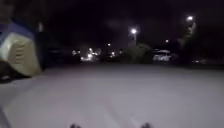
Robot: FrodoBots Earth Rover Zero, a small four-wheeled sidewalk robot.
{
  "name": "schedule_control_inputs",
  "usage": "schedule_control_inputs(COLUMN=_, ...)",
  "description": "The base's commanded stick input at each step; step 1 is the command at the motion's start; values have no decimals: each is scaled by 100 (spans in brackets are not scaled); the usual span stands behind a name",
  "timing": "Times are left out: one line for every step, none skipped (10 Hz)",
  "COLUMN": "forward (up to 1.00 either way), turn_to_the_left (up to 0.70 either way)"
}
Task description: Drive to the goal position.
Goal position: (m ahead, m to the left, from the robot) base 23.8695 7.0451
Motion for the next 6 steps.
schedule_control_inputs(forward=70, turn_to_the_left=0)
schedule_control_inputs(forward=70, turn_to_the_left=0)
schedule_control_inputs(forward=70, turn_to_the_left=0)
schedule_control_inputs(forward=70, turn_to_the_left=0)
schedule_control_inputs(forward=70, turn_to_the_left=0)
schedule_control_inputs(forward=70, turn_to_the_left=0)
